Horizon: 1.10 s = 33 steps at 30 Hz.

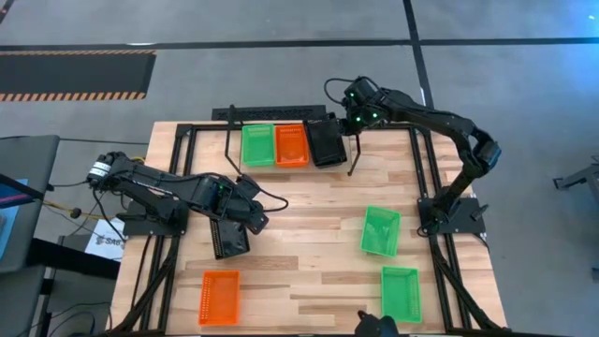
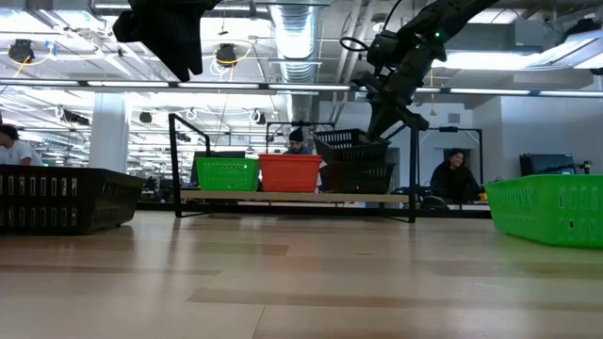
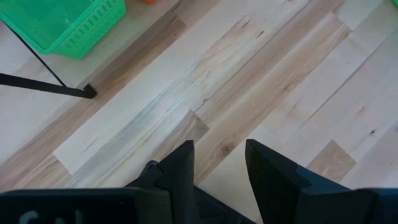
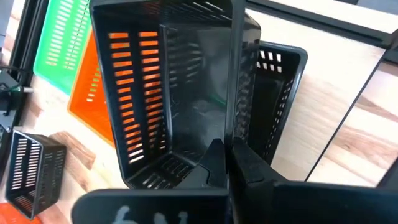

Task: Stack baskets on shelf by color
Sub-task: Stack the bottom black bin on top of the black bin on the shelf, then stack the black bin on top of the black bin on the shelf

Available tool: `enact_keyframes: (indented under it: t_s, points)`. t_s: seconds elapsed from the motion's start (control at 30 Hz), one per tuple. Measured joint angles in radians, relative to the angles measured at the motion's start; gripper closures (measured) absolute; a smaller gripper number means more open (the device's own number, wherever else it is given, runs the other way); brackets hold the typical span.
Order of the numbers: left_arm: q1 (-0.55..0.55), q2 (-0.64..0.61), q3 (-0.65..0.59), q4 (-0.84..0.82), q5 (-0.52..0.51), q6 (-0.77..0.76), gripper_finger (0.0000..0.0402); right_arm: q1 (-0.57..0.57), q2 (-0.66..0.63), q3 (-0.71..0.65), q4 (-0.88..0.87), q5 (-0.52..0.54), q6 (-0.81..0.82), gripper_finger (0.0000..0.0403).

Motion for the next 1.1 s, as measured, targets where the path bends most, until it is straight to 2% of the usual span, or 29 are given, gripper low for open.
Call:
enact_keyframes:
  t_s: [0.2,0.43,0.67,0.83,1.03,1.1]
  points:
    - [0.000,0.000,0.000,0.000,0.000,0.000,0.0269,0.003,0.000,0.000,-0.010,0.000,-0.003,0.0393]
    - [0.000,0.000,0.000,0.000,0.007,0.000,0.0269,0.003,0.000,0.000,-0.011,0.000,-0.009,0.0333]
    - [0.000,0.000,0.000,0.000,0.008,-0.001,0.0269,0.003,0.000,0.028,-0.011,0.000,-0.046,0.0294]
    - [0.000,0.000,0.000,0.000,0.008,-0.015,0.0269,0.003,0.001,0.123,-0.030,-0.001,-0.059,0.0276]
    - [0.000,-0.001,-0.018,-0.018,-0.037,-0.017,0.0269,0.027,0.001,0.318,-0.106,-0.042,-0.123,0.0269]
    - [0.000,0.000,-0.039,-0.069,-0.027,-0.085,0.0269,0.048,0.001,0.386,-0.141,-0.056,-0.148,0.0271]
